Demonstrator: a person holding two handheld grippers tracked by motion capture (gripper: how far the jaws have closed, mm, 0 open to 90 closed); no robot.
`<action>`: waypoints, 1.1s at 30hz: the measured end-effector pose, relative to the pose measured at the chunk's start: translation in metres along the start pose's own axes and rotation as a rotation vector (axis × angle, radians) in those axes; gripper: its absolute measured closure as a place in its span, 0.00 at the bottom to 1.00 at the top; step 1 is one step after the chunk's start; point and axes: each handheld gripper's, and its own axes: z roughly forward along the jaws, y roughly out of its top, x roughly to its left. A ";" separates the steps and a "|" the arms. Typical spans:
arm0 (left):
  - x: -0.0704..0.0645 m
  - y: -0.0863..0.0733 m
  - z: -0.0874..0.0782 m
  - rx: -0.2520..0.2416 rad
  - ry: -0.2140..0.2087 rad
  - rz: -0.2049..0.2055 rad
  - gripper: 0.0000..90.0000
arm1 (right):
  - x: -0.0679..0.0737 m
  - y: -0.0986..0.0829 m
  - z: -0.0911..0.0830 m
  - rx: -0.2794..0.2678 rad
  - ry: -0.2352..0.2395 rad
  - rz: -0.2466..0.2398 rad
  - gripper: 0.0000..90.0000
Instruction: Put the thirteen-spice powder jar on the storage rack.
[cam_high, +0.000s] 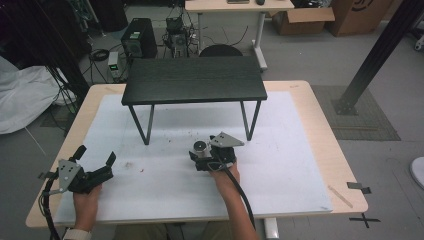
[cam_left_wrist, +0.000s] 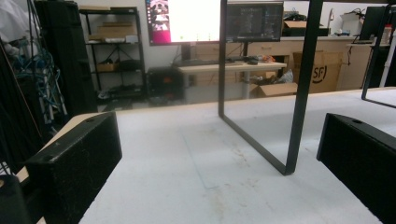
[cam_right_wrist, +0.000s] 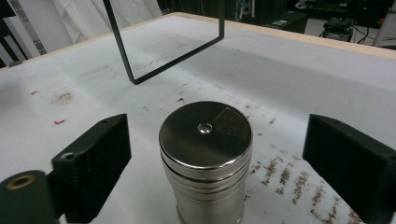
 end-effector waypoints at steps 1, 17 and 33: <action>0.000 0.000 0.000 -0.001 0.000 0.000 0.00 | 0.000 0.000 0.000 0.002 0.004 0.002 0.10; 0.000 0.000 0.000 -0.001 0.000 -0.001 0.00 | -0.003 -0.003 0.003 0.051 0.047 0.018 0.32; 0.000 0.000 0.000 -0.001 0.000 -0.001 0.00 | -0.003 -0.003 0.003 0.067 0.062 0.013 0.53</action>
